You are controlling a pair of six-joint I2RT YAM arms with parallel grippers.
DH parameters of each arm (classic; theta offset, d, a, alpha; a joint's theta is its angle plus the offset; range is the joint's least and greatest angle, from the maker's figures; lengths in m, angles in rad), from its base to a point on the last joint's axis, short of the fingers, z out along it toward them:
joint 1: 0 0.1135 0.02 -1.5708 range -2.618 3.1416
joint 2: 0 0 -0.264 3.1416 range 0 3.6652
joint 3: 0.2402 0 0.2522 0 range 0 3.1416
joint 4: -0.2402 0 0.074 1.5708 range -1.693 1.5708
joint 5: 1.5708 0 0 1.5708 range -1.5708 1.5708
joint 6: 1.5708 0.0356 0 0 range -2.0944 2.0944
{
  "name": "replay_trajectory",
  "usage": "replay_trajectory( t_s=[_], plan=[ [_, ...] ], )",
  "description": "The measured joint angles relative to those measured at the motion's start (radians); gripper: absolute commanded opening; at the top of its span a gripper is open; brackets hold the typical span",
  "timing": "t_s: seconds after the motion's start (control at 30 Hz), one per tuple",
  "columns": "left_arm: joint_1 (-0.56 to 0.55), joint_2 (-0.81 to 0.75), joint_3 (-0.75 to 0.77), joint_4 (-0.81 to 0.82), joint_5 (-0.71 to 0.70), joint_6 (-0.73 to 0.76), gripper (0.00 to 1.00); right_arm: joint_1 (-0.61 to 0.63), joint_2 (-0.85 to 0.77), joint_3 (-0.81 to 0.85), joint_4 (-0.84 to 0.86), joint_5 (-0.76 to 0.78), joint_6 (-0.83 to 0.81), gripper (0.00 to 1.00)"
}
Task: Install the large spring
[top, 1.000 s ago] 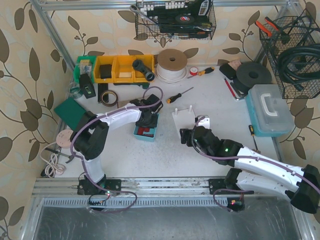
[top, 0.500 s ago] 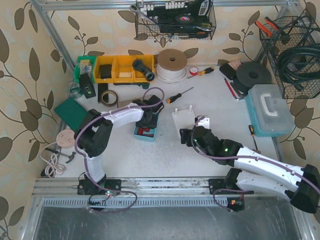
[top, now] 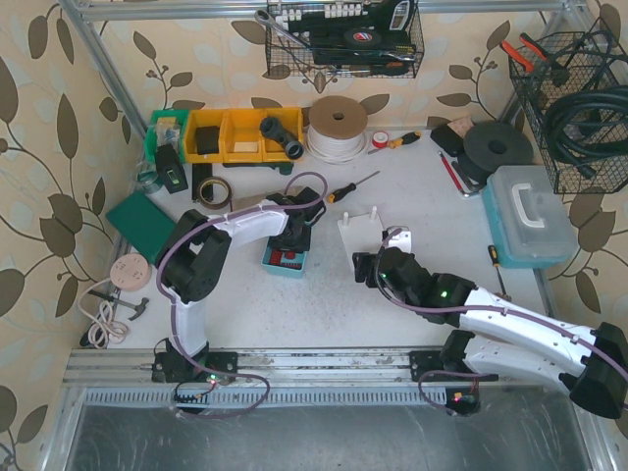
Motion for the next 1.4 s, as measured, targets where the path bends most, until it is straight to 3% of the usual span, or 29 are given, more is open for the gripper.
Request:
replay_trajectory(
  t_s=[0.27,0.43,0.6,0.83,0.97,1.1,1.2,1.4],
  plan=[
    [0.002,-0.020,0.001,-0.019,0.013,-0.025,0.00,0.000,-0.004,0.000,0.003,-0.001,-0.005,0.89],
    [0.009,-0.114,0.001,-0.031,0.021,-0.073,0.00,0.000,-0.049,-0.010,0.039,-0.002,-0.016,0.89],
    [0.023,-0.272,-0.034,0.004,0.048,-0.137,0.00,0.000,-0.121,-0.058,0.108,-0.001,-0.049,0.99],
    [0.096,-0.625,-0.316,0.217,0.129,-0.316,0.00,-0.001,-0.201,-0.181,0.348,-0.015,-0.111,0.99],
    [0.158,-0.808,-0.532,0.464,0.190,-0.508,0.00,-0.001,-0.087,-0.200,0.538,-0.100,-0.140,0.99],
    [0.171,-0.872,-0.703,0.667,0.220,-0.708,0.00,0.002,0.028,-0.214,0.758,-0.227,-0.161,0.99],
    [0.158,-0.874,-0.727,0.723,0.232,-0.795,0.00,0.025,0.100,-0.237,0.914,-0.293,-0.186,0.98],
    [0.068,-0.924,-0.726,0.830,0.211,-0.886,0.00,0.089,0.267,-0.232,1.068,-0.385,-0.250,0.99]
  ],
)
